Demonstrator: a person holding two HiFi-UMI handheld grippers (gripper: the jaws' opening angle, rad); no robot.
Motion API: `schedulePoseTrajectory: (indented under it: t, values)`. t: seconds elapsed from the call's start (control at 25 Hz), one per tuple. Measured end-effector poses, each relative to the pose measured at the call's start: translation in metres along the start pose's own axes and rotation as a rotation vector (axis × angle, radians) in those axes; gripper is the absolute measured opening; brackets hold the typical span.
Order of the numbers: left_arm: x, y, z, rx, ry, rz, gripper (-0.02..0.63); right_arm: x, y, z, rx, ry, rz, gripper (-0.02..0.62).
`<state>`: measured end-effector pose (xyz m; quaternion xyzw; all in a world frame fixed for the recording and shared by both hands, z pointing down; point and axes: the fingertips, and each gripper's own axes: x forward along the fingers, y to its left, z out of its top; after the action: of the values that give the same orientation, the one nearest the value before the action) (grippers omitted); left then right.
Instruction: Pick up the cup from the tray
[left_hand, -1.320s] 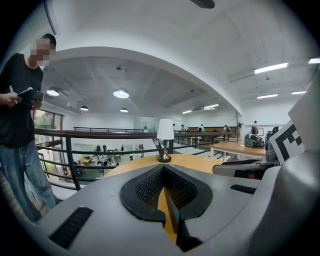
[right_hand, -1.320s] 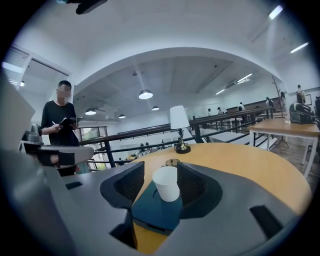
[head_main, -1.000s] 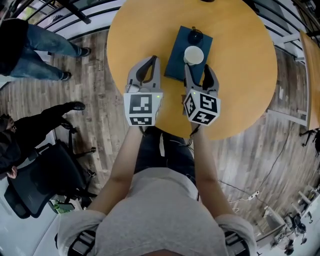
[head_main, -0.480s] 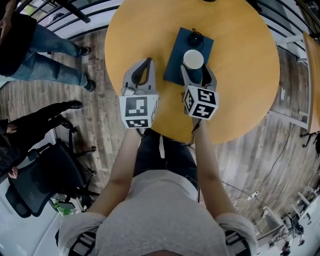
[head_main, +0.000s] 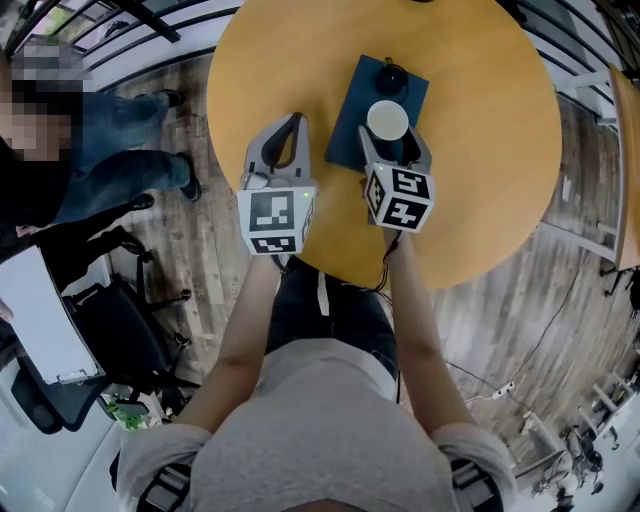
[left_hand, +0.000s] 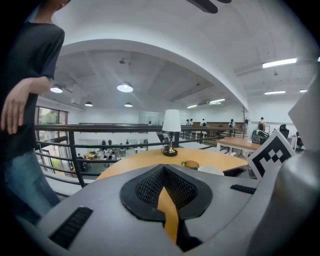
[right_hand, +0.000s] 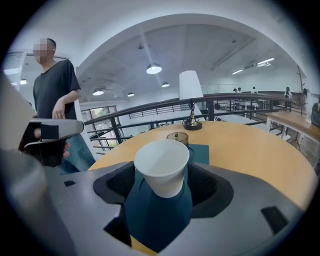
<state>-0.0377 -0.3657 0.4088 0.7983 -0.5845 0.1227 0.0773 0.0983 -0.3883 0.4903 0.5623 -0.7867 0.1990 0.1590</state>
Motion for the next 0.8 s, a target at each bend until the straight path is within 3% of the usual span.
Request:
schedulePoseTrajectory:
  t: [0.6, 0.8]
  values:
    - [0.015, 0.006, 0.003, 0.000, 0.003, 0.001, 0.006, -0.008, -0.010, 0.019, 0.023, -0.074, -0.048, 0.279]
    - [0.016, 0.004, 0.007, -0.006, -0.012, -0.006, 0.006, -0.031, -0.040, 0.036, 0.052, -0.127, -0.108, 0.279]
